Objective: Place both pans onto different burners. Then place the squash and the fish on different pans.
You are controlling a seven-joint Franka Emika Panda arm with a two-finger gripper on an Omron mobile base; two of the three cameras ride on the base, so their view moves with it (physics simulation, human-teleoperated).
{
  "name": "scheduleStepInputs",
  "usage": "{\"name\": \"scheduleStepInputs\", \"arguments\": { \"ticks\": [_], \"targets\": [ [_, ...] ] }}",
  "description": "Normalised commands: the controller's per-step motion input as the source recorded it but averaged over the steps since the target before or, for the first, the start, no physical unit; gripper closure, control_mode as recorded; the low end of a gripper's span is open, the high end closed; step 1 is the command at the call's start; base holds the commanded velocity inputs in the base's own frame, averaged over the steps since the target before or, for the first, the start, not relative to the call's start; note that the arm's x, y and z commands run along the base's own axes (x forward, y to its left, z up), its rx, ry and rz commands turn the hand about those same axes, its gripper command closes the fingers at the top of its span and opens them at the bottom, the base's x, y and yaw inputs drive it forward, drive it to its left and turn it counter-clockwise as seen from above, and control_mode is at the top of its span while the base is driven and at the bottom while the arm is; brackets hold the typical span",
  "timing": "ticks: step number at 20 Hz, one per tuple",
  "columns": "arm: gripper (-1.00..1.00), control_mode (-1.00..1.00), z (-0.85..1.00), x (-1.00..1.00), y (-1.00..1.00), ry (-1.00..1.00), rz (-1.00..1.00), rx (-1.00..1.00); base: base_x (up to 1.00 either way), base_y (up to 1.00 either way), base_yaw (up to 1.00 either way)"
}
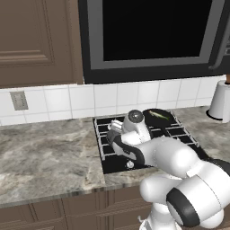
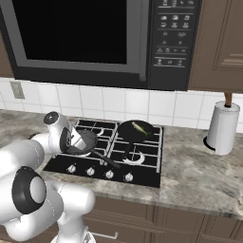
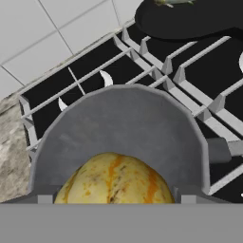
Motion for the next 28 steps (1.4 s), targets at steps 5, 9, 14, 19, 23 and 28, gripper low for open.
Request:
{"name": "scheduleStepInputs", "arguments": {
  "ticks": [5,9,14,19,23,28],
  "targets": [
    [1.0,-1.0,-0.14,0.08,0.05,0.0,0.0,0.0,0.0,0.0,0.0],
    [1.0,-1.0,-0.25,0.06,0.03,0.0,0.0,0.0,0.0,0.0,0.0],
    [-1.0,-1.0,-0.32,0.07,0.0,0.0,0.0,0.0,0.0,0.0,0.0],
    [-1.0,-1.0,-0.07,0.01,0.0,0.0,0.0,0.0,0.0,0.0,0.0],
    [-1.0,-1.0,0.0,0.0,0.0,0.0,0.0,0.0,0.0,0.0,0.0],
    [-1.0,-1.0,0.16,0.0,0.0,0.0,0.0,0.0,0.0,0.0,0.0]
  ]
}}
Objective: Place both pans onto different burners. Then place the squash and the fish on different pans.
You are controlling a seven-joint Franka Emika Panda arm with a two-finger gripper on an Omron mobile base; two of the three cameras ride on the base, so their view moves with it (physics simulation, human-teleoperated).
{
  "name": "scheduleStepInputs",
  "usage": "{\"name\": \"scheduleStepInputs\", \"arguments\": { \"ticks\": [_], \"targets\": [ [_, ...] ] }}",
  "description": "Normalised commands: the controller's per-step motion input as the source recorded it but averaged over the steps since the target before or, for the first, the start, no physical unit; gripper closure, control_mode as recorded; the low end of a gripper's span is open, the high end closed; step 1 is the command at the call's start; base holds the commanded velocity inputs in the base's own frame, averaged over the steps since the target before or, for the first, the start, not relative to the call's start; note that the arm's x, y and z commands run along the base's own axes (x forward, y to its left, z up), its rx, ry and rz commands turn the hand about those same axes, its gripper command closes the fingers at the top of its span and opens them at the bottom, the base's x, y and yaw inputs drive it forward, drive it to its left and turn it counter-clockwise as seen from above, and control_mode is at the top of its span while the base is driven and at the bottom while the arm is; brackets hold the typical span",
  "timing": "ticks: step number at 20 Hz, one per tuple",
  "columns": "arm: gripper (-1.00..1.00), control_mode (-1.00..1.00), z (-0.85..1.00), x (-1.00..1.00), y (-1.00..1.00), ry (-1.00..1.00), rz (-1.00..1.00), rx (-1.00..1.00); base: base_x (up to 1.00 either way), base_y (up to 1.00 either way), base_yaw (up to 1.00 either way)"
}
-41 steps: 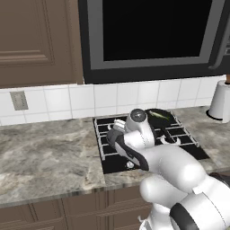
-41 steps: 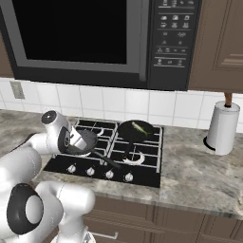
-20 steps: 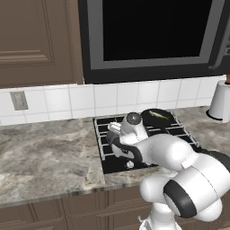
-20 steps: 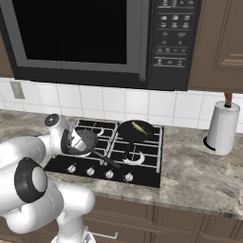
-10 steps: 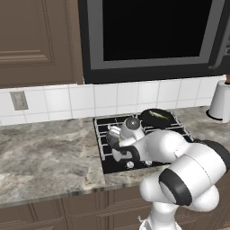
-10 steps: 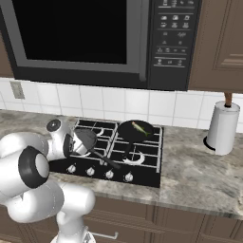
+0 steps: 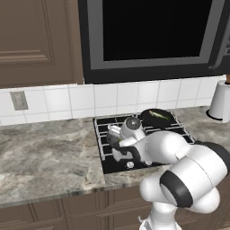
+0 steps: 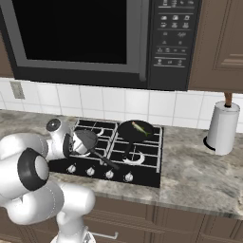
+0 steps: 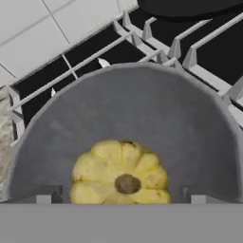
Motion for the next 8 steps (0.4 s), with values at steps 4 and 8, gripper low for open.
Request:
{"name": "scheduleStepInputs", "arguments": {
  "ticks": [4,8],
  "targets": [
    [-1.0,-1.0,0.53,0.0,0.0,0.0,0.0,0.0,0.0,0.0,0.0],
    [-1.0,-1.0,0.52,0.0,0.0,0.0,0.0,0.0,0.0,0.0,0.0]
  ]
}}
